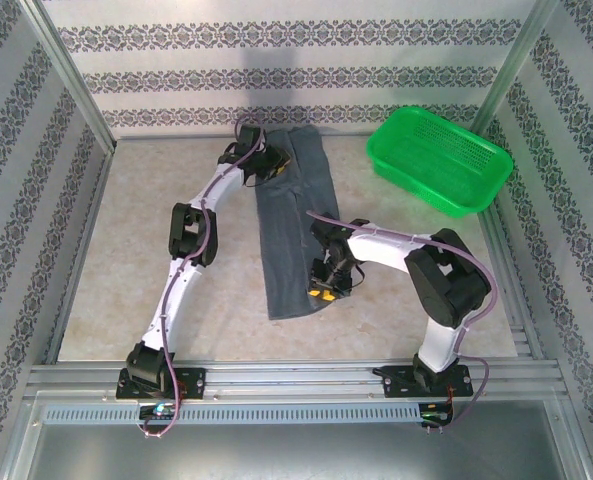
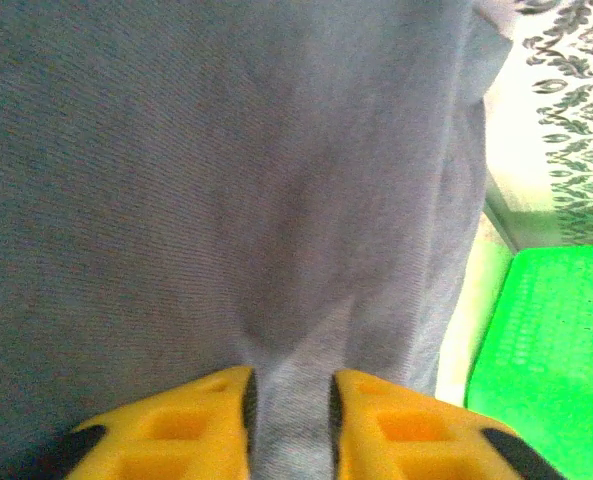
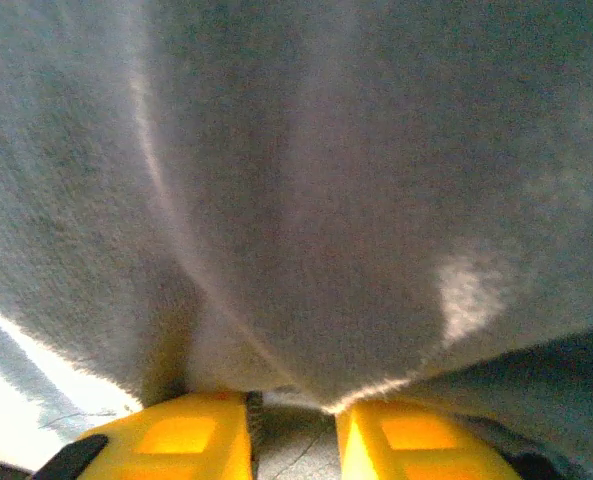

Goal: Fold and stack the t-shirts

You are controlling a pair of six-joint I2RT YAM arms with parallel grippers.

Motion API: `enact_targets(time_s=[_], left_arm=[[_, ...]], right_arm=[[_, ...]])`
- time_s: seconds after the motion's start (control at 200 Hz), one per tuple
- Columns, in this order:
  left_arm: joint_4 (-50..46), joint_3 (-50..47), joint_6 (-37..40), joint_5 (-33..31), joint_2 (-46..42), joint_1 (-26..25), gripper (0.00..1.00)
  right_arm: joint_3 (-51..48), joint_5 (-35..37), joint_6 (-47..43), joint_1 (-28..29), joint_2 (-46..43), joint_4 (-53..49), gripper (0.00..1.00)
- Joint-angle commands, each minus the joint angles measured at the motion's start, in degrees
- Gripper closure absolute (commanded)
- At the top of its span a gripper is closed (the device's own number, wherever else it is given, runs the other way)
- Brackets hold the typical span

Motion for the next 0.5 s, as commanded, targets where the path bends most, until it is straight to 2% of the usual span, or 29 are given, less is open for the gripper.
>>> enact_targets(time_s=[0.0, 0.11, 0.225, 0.365, 0.495], left_arm=[[-6.40, 0.30, 2.95, -0.64, -1.65, -0.48, 0.65], [-10.22, -8.35, 8.18, -7.07, -12.30, -0.32, 0.60], [-4.95, -29.63, 8.68, -11.17, -27.46, -0.37, 0.55], [-1.04, -52.77, 6.48, -7.99, -41.49, -0.53, 0.54], [-1.42, -70.73, 5.86, -2.90, -51.92, -0.84, 0.54]], right_arm=[[0.56, 0.40, 0.64, -0.55, -0.79, -0.78, 0.67], [-0.98, 4.06, -1.91, -4.08, -7.66, -3.77, 0.60], [-3.57, 6.58, -6.21, -9.09, -14.21, -6.62, 0.55], [-6.24, 8.26, -12.74, -13.42, -15.11, -9.22, 0.51], [-6.66, 6.95, -16.94, -13.77, -11.11, -9.44, 0.48]])
